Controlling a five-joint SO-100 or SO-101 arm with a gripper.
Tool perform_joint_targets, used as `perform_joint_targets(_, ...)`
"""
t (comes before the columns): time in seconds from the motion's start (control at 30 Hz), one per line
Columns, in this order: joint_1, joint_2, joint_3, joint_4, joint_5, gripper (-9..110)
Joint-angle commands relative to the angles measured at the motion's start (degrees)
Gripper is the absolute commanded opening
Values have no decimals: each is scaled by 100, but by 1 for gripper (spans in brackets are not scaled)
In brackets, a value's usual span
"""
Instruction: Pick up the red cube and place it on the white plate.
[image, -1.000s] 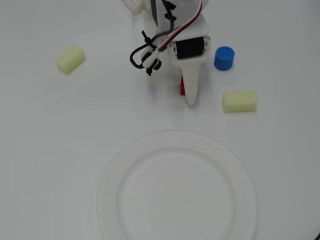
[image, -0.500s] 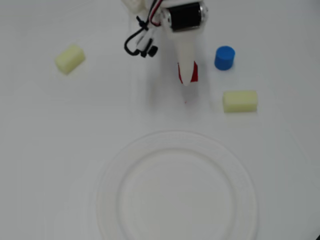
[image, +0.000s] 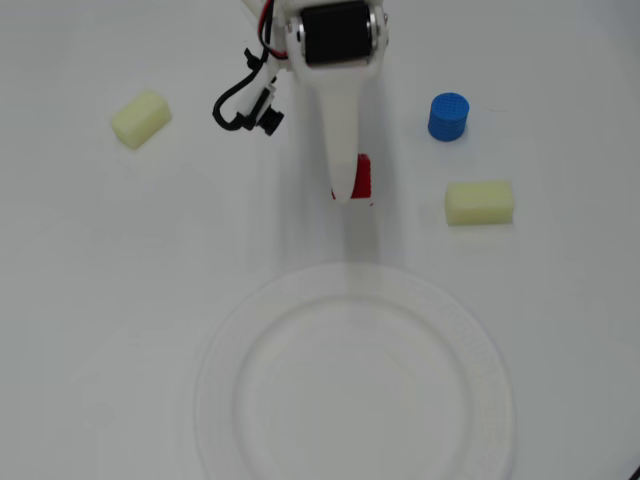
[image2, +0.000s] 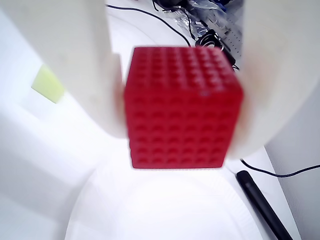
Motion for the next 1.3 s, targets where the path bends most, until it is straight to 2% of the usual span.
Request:
perform_joint_targets(0.0,70,-826,-967,-62,132,0)
perform_joint_targets(0.27,97,-2074,-1863,299,176,0)
perform_joint_targets(0.6,132,-2725,-2294,650,202,0)
perform_joint_targets(0.67,132,-2716,-2347,729,255,4)
perform_joint_targets(0.83,141,-2689,-2619,1187,404,22)
perform_joint_targets(0.97,132,-2470,-2830,1661,633,30)
perform_joint_targets(1.27,-123,-1846,-3234,3032,694,38)
